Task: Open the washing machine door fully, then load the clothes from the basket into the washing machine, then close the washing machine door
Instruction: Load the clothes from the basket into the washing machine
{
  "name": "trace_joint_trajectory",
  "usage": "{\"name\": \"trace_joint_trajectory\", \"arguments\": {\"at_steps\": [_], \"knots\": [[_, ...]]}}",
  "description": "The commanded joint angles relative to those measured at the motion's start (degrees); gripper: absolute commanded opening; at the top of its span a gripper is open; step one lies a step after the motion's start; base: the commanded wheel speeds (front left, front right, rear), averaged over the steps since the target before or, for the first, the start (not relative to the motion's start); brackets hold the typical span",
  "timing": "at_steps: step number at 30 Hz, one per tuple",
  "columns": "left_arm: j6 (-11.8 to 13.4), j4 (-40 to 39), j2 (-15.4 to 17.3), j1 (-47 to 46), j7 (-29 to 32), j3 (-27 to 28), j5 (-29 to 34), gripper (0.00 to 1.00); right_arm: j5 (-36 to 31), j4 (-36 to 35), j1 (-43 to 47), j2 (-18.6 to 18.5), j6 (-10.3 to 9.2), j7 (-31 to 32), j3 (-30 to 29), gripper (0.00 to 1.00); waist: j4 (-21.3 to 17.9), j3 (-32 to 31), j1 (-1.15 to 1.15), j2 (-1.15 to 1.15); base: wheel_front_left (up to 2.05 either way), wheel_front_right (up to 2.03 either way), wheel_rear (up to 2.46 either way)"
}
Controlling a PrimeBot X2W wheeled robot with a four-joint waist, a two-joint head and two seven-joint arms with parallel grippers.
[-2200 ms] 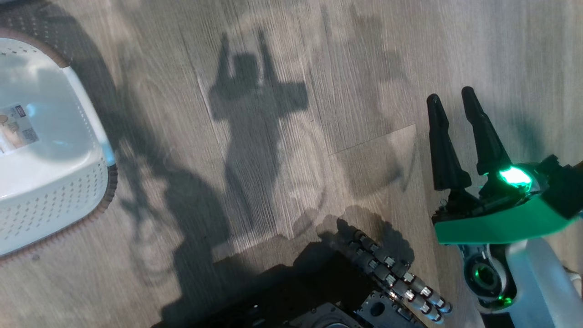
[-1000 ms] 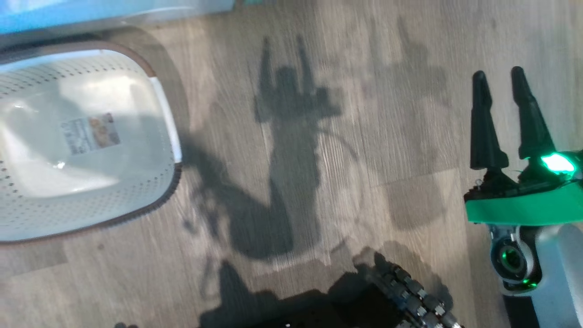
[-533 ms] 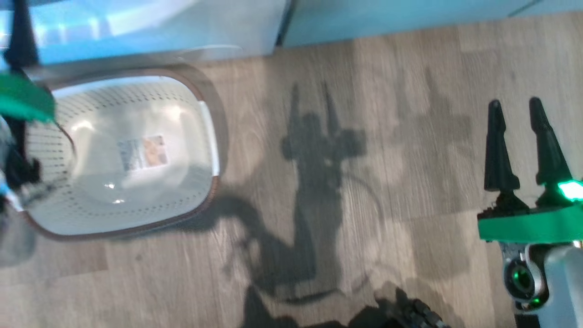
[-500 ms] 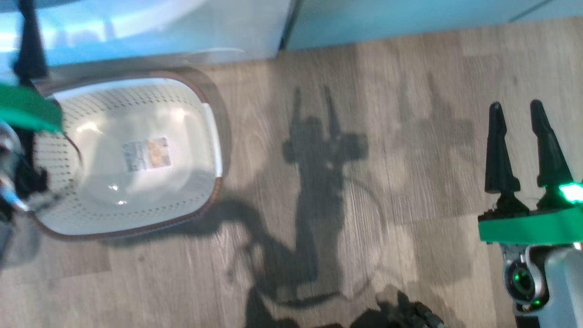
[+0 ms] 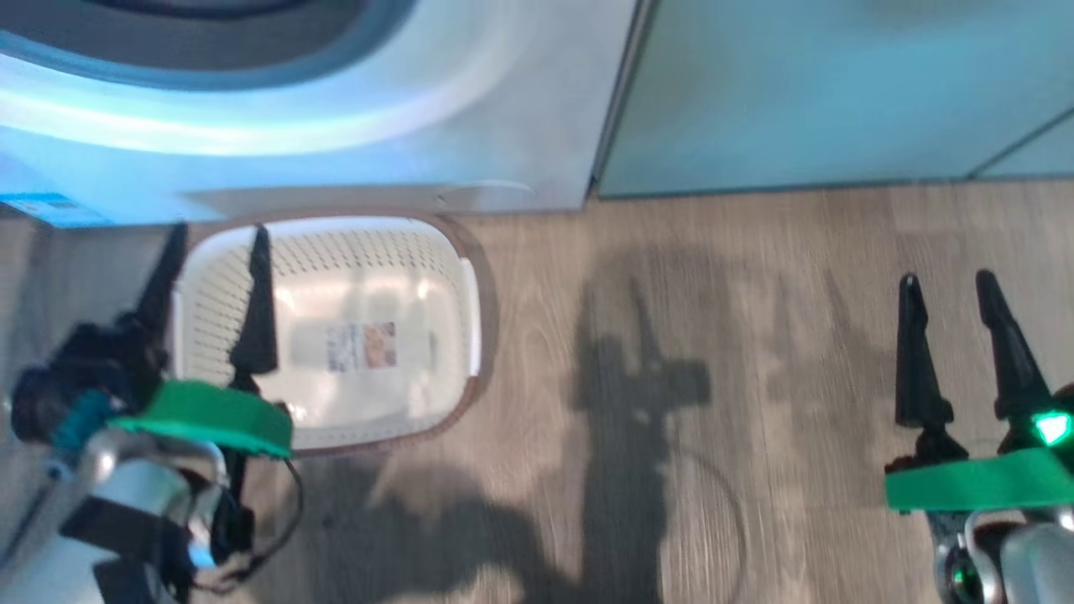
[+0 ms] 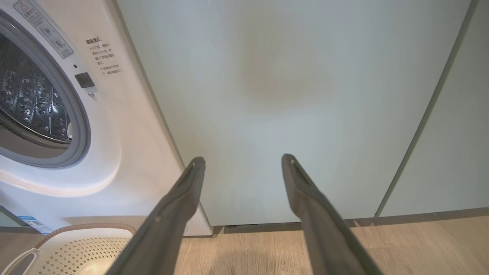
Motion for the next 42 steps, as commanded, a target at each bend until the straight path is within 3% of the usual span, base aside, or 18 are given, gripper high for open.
{"name": "trace_joint_trajectory", "arguments": {"at_steps": [1, 12, 30, 42], "knots": [[0.1, -1.9, 0.6, 0.2, -0.6, 1.7, 0.9, 1.0, -0.9, -1.3, 1.2, -0.4, -0.16, -0.4, 0.6, 1.0, 2.3, -3.8, 0.01, -0.01, 0.0, 0.0, 0.0], [-0.9, -1.7, -3.7, 7.1, -0.9, -1.3, 1.5, 1.0, -2.9, 0.5, 5.7, -0.4, -0.16, -0.4, 0.7, 1.0, 4.5, -13.4, 0.01, -0.01, 0.0, 0.0, 0.0], [-2.4, 1.0, -5.4, 13.4, -1.0, -3.1, 0.5, 1.0, -4.1, 1.6, 12.4, -0.4, -0.16, -0.4, 0.9, 1.0, 4.5, -23.2, 0.01, -0.01, 0.0, 0.0, 0.0], [-1.7, 0.4, -5.0, 14.3, -0.7, -3.5, 0.7, 1.0, -4.1, 1.5, 13.6, -0.4, -0.16, -0.4, 1.1, 1.0, 4.3, -24.8, 0.01, -0.01, 0.0, 0.0, 0.0]]}}
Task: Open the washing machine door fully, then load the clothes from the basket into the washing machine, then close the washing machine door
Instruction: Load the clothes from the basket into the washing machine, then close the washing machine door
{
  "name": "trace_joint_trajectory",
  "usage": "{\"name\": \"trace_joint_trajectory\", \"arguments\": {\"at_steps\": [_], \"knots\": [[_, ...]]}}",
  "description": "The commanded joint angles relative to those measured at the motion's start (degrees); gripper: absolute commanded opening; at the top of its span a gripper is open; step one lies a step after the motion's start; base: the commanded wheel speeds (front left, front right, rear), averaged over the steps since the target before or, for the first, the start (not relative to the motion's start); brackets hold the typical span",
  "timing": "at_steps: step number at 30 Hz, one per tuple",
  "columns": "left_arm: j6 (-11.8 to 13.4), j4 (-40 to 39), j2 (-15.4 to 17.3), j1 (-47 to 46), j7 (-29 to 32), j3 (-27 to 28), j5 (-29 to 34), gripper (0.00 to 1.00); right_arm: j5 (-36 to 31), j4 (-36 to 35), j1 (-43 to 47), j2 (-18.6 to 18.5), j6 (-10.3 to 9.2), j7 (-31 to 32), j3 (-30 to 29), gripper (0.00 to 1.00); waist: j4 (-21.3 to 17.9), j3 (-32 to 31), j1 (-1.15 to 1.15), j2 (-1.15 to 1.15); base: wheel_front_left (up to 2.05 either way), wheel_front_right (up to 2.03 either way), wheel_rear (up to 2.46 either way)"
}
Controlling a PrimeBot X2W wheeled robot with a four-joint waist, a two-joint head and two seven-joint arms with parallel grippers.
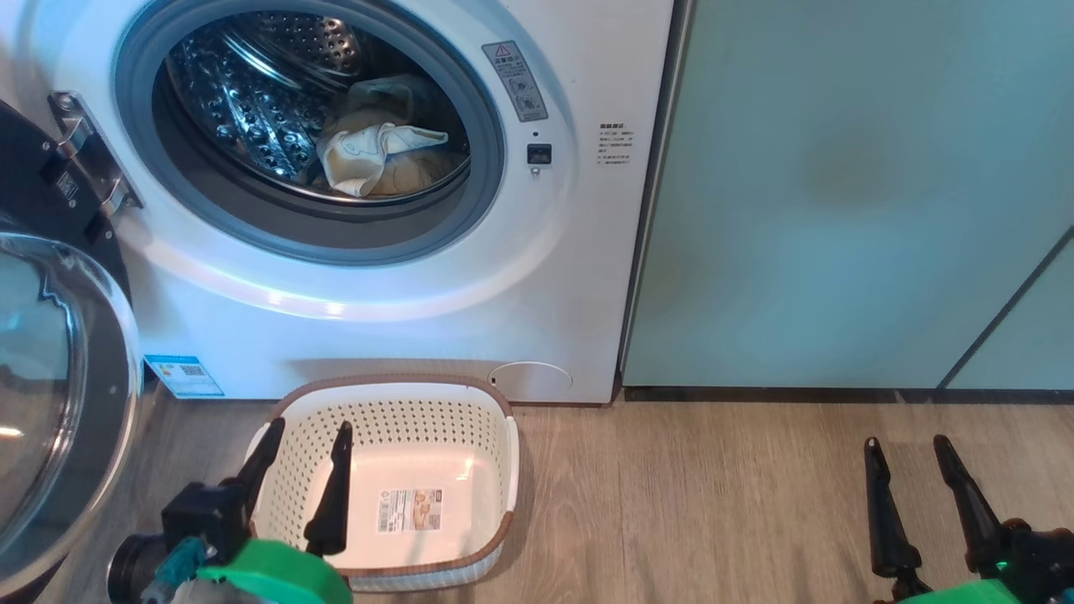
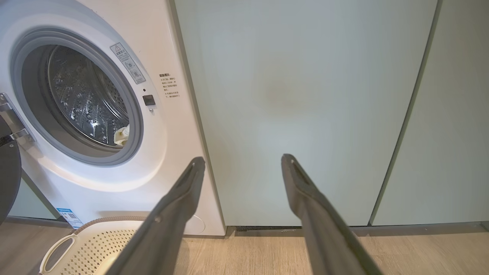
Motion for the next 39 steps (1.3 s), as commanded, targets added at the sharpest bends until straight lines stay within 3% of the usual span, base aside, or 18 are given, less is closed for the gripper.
{"name": "trace_joint_trajectory", "arguments": {"at_steps": [1, 27, 39], "knots": [[0.3, -1.8, 1.1, -1.6, -0.2, 2.1, 0.0, 1.0, -0.4, -1.8, -1.2, -0.4, -0.16, -0.4, 1.2, 1.0, 0.0, 0.1, 0.0, 0.0, 0.0, 0.0, 0.0], [0.6, -1.8, 1.3, -2.1, 0.2, 1.0, 0.4, 1.0, 0.0, -1.7, -1.3, -0.4, -0.16, -0.4, 1.2, 1.0, -0.4, 0.1, 0.0, 0.0, -0.03, 0.03, 0.0], [0.8, -1.2, 1.1, -2.3, 0.1, 0.6, 0.6, 1.0, 0.0, -1.5, -1.4, -0.4, -0.16, -0.4, 1.1, 1.0, -0.2, -0.5, 0.0, 0.0, -1.33, 1.33, 0.0]]}}
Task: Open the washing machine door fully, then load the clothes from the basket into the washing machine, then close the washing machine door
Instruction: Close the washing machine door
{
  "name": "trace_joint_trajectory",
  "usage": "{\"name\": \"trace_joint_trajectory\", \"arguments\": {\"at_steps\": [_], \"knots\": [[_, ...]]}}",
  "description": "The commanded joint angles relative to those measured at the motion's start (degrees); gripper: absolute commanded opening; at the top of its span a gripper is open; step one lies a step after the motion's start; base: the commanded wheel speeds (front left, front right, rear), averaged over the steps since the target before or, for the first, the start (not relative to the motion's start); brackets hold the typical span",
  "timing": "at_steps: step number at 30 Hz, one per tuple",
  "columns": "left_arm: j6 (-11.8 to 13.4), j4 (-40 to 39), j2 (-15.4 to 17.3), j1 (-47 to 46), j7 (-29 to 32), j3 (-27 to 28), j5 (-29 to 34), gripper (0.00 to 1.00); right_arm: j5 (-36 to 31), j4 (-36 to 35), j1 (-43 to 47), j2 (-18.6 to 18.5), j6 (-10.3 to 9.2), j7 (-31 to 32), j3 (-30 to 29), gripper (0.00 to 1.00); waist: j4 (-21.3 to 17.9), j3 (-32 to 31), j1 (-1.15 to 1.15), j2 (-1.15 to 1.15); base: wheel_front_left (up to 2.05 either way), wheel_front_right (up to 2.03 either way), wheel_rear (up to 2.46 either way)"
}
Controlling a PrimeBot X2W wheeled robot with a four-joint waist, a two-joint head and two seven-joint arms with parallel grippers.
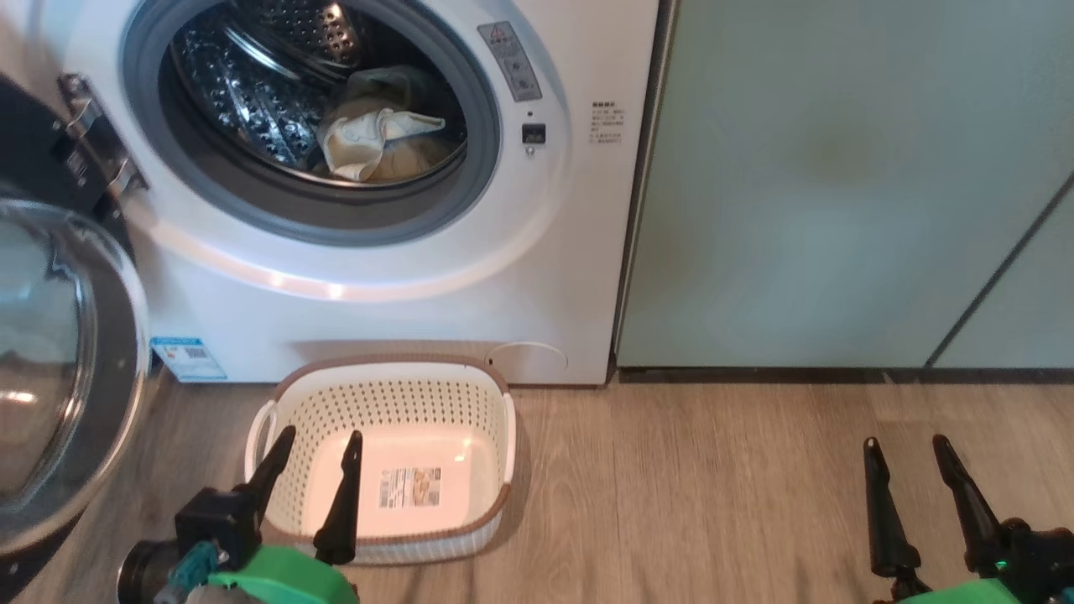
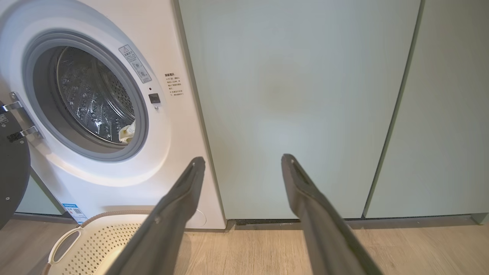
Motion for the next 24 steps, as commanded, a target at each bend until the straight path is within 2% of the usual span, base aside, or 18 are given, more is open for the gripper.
{"name": "trace_joint_trajectory", "arguments": {"at_steps": [1, 11, 24], "knots": [[0.2, -1.3, 1.0, -2.3, -0.3, 2.1, 0.5, 1.0, 0.0, -1.6, -1.3, -0.4, -0.16, -0.4, 1.1, 1.0, 0.1, -0.1, -0.01, 0.0, -2.03, 2.03, 0.0], [-0.1, -1.2, 1.2, -2.5, -0.3, 1.9, 0.4, 1.0, 0.2, -1.4, -1.4, -0.4, -0.16, -0.4, 1.0, 1.0, 0.3, -0.2, -0.01, 0.0, -1.28, 1.28, 0.0], [-0.2, -1.1, 1.1, -2.6, -0.5, 1.8, 0.5, 1.0, 0.1, -1.4, -1.4, -0.4, -0.16, -0.4, 0.8, 1.0, 0.4, -0.3, -0.01, 0.0, -0.1, 0.1, 0.0]]}}
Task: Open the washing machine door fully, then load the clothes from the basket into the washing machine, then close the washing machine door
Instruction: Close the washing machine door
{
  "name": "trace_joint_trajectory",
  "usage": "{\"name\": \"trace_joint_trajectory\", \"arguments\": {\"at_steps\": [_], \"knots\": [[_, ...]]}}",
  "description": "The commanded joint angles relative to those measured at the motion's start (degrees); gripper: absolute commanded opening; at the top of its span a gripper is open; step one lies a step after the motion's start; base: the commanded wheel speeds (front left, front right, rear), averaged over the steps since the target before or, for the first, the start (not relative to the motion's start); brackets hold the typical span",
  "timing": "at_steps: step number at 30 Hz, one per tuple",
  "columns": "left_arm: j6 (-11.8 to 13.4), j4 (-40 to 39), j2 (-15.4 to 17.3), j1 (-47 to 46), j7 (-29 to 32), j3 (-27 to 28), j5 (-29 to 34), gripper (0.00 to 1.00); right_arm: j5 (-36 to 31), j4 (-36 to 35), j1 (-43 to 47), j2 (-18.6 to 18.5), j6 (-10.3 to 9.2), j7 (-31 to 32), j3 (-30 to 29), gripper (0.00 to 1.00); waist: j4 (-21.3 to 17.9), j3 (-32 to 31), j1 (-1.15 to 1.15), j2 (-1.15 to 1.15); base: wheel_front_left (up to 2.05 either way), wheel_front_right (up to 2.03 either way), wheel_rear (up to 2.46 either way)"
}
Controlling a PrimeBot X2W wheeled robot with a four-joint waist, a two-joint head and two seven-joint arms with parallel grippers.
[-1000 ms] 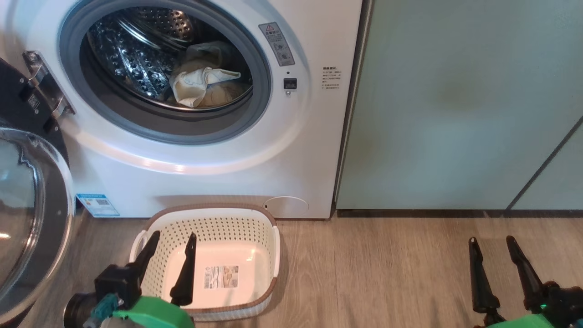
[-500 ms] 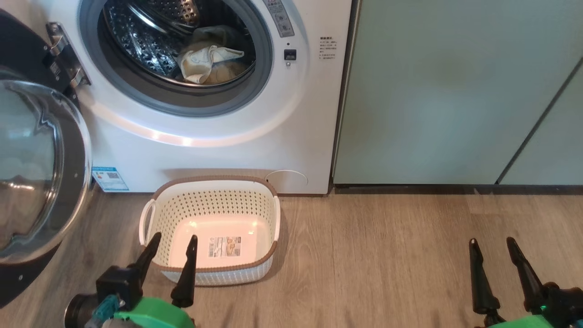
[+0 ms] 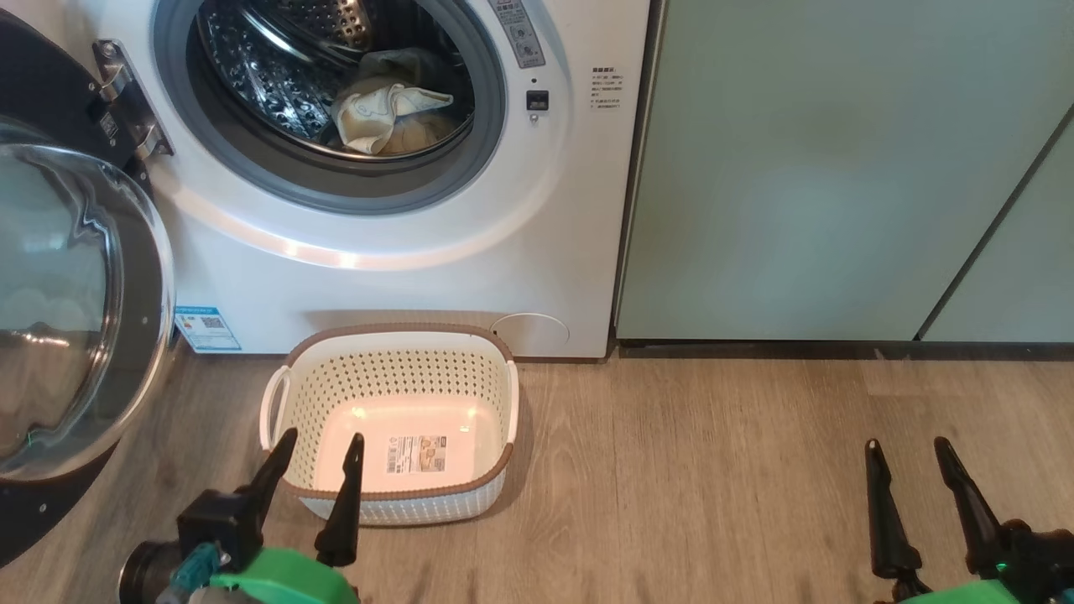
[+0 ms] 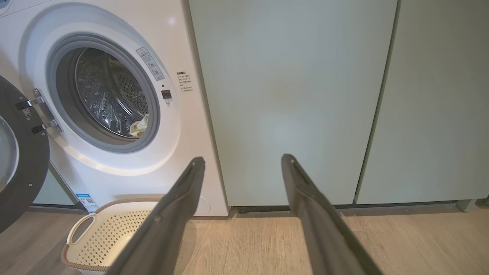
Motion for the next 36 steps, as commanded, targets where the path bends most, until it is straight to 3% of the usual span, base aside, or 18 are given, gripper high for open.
{"name": "trace_joint_trajectory", "arguments": {"at_steps": [1, 12, 17, 36], "knots": [[-0.1, -1.2, 1.1, -2.6, -0.5, 2.1, 0.5, 1.0, 0.0, -1.7, -1.5, -0.4, -0.16, -0.4, 0.9, 1.0, 0.0, 0.0, 0.0, 0.0, 0.0, 0.0, 0.0], [-0.1, -1.3, 1.0, -2.8, -0.6, 2.1, 0.8, 1.0, 0.0, -1.8, -1.4, -0.4, -0.16, -0.4, 0.3, 1.0, 0.8, 0.0, 0.0, 0.0, 0.0, 0.0, 0.0], [0.0, -1.2, 1.1, -3.1, -0.6, 2.1, 1.0, 1.0, 0.2, -2.0, -1.0, -0.4, -0.16, -0.4, -0.5, 1.0, 3.2, 0.1, 0.0, 0.0, 0.0, 0.0, 0.0], [0.3, -1.4, 1.3, -2.9, -0.5, 2.2, 1.0, 1.0, 0.1, -1.9, -0.2, -0.4, -0.16, -0.4, -0.2, 1.0, 22.6, -1.3, 0.0, 0.0, 0.0, 0.0, 0.0]]}}
